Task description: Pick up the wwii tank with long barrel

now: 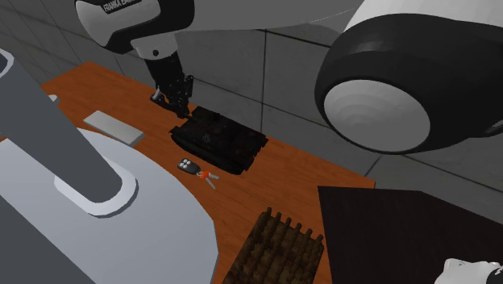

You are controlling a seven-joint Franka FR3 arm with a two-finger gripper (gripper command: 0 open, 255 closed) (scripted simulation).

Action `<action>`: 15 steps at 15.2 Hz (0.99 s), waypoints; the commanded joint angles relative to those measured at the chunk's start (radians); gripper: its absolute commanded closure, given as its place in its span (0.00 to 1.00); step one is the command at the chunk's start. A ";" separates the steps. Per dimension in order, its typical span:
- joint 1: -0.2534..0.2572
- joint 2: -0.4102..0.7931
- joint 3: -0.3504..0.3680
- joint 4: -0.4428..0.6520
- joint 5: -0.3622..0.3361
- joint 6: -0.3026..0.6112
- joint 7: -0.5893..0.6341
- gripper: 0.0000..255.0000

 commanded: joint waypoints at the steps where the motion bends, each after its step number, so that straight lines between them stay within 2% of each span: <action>1: 0.000 0.001 0.000 0.001 0.000 0.000 0.000 1.00; 7: 0.001 -0.004 0.000 -0.007 0.000 0.004 -0.001 1.00; 15: -0.003 -0.041 -0.005 0.035 -0.007 -0.074 0.006 1.00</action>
